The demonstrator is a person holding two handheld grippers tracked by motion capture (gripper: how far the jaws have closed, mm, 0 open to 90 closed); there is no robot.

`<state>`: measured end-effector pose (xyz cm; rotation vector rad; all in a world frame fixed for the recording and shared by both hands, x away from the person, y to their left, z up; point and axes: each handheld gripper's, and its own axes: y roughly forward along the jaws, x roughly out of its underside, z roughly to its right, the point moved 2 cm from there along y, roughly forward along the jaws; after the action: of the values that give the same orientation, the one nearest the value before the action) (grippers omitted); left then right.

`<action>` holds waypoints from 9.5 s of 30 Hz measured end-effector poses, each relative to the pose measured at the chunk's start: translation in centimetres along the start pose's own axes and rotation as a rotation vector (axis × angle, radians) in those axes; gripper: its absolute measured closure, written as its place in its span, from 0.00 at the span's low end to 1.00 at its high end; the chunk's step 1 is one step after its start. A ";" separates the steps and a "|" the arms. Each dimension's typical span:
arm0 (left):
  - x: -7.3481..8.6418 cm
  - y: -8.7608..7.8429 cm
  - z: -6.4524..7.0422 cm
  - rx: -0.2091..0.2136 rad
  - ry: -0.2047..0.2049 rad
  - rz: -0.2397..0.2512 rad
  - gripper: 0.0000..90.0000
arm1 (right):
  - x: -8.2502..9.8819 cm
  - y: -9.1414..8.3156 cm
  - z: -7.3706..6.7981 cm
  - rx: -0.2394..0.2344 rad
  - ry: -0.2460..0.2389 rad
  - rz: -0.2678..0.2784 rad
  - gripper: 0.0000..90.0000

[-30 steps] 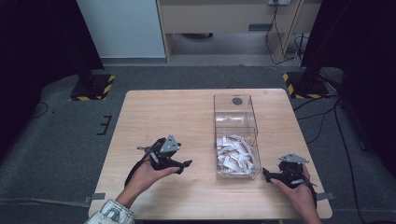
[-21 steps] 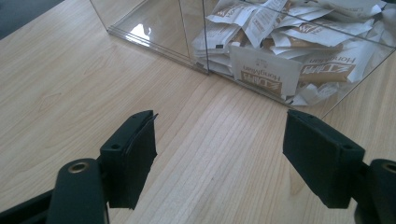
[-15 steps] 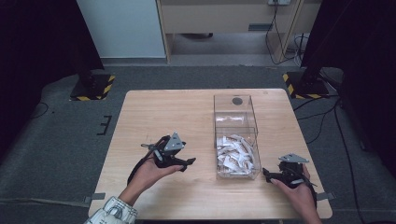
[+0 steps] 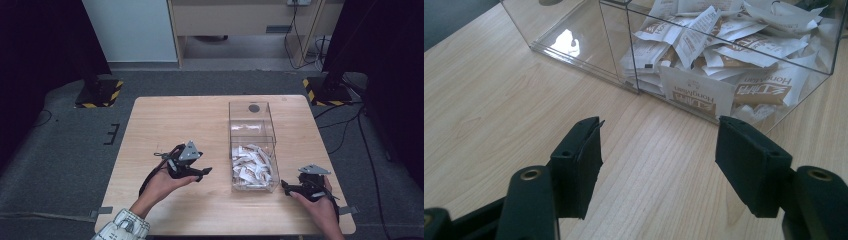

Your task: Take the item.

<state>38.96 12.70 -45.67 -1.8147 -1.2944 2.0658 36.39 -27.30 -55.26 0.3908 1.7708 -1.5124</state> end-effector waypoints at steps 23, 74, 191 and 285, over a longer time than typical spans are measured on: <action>-2.2 -0.1 0.8 0.008 0.049 0.022 0.54 | 0.0 0.0 0.0 0.000 0.000 0.000 0.04; -7.3 2.2 2.0 0.071 0.042 0.081 0.67 | 0.0 0.0 0.0 0.001 0.001 0.002 0.04; -7.6 10.2 3.9 0.113 0.124 -0.098 0.71 | 0.0 0.0 0.0 -0.001 -0.001 0.003 0.04; -8.9 4.5 2.0 0.159 0.031 0.134 0.98 | 0.0 0.0 0.0 -0.002 -0.003 0.002 0.04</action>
<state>41.78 3.71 -41.86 -1.9012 -0.9941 2.1286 36.37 -27.30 -55.26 0.3891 1.7695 -1.5092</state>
